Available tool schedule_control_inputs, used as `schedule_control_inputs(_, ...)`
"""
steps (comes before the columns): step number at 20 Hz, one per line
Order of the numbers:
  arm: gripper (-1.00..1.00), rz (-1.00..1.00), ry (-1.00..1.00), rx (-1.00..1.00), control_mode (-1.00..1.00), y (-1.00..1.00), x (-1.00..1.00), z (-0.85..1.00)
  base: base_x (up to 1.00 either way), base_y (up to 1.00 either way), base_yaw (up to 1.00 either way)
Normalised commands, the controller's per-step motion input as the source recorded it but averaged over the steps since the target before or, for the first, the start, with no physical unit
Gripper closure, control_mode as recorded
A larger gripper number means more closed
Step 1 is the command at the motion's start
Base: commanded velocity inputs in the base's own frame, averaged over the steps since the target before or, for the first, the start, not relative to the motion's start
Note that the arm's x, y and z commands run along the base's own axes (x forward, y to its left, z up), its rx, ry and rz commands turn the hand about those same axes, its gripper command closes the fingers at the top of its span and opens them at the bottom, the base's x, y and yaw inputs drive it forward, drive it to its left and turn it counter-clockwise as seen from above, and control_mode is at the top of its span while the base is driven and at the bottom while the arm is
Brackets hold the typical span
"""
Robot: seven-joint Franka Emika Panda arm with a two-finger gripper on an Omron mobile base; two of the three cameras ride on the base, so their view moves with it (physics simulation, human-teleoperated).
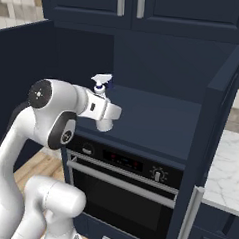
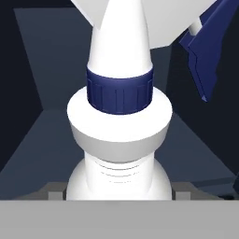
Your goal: Move the cutting board and knife to the sink. Then move spray from the cabinet to the counter.
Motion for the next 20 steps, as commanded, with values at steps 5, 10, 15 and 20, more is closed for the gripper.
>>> schedule_control_inputs(5,1.00,0.00,0.03,-0.02,-1.00,0.07,-0.20,-0.11,0.00,0.00,0.00)
schedule_control_inputs(10,1.00,0.00,0.00,0.00,-1.00,0.00,0.00,-0.03,0.00,0.00,0.00)
schedule_control_inputs(15,1.00,0.00,0.00,0.00,-1.00,0.03,-0.05,0.00,0.00,0.00,0.00)
schedule_control_inputs(20,1.00,0.00,0.00,0.00,1.00,0.01,-0.18,0.00,-0.48,0.02,0.00)
